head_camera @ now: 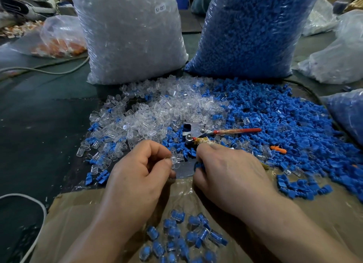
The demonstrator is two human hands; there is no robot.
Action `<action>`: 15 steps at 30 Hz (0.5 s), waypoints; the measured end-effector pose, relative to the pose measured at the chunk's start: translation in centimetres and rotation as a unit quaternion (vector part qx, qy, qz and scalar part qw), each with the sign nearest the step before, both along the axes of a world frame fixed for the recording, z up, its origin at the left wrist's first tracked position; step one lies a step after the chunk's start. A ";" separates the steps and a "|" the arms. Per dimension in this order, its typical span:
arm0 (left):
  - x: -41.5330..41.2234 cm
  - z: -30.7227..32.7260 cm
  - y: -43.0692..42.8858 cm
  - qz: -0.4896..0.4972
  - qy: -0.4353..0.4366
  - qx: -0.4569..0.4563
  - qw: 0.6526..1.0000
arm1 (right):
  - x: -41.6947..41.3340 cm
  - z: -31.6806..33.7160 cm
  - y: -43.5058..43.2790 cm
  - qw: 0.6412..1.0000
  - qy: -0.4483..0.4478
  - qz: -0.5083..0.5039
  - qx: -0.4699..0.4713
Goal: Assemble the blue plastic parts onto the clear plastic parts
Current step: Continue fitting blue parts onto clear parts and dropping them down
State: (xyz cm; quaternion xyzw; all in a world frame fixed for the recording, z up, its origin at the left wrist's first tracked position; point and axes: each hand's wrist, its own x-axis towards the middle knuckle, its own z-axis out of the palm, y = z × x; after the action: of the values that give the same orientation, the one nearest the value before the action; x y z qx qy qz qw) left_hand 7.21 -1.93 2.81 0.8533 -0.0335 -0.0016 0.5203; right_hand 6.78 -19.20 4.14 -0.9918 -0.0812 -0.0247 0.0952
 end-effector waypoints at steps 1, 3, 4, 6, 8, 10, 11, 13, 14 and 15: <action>0.0 0.1 0.0 0.001 0.003 -0.012 1.000 | 0.0 0.0 0.0 1.000 0.003 0.000 0.008; -0.1 0.2 -0.1 0.005 0.007 -0.036 0.999 | 0.0 0.0 -0.1 1.000 -0.001 -0.001 0.021; -0.1 0.2 -0.1 0.007 0.011 -0.050 0.999 | 0.0 0.0 -0.1 1.000 -0.006 0.001 0.029; -0.1 0.3 -0.2 0.006 0.022 -0.075 0.997 | 0.1 -0.1 -0.4 0.999 -0.015 0.006 0.046; 0.0 0.4 -0.2 0.001 0.037 -0.094 0.995 | 0.0 -0.3 -0.7 0.997 -0.031 0.011 0.071; 0.1 0.4 -0.1 -0.003 0.056 -0.116 0.992 | -0.3 -0.3 -0.9 0.991 -0.054 0.004 0.125; 0.1 0.4 -0.1 -0.002 0.067 -0.128 0.989 | -0.5 -0.3 -1.0 0.985 -0.059 -0.002 0.163; 0.1 0.3 0.1 0.000 0.083 -0.153 0.985 | -0.8 -0.4 -1.0 0.966 -0.054 -0.009 0.253; 0.2 0.2 0.1 0.000 0.087 -0.162 0.983 | -0.9 -0.5 -0.9 0.953 -0.053 -0.002 0.297; 0.2 0.2 0.2 -0.001 0.089 -0.168 0.982 | -1.0 -0.4 -0.7 0.941 -0.058 0.011 0.333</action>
State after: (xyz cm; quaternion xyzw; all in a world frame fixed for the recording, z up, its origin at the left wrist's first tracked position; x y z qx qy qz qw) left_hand 7.38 -1.74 3.01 0.7502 0.0126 -0.0728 0.6571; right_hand 5.74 -19.91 3.75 -0.8994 -0.0844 -0.1064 0.4154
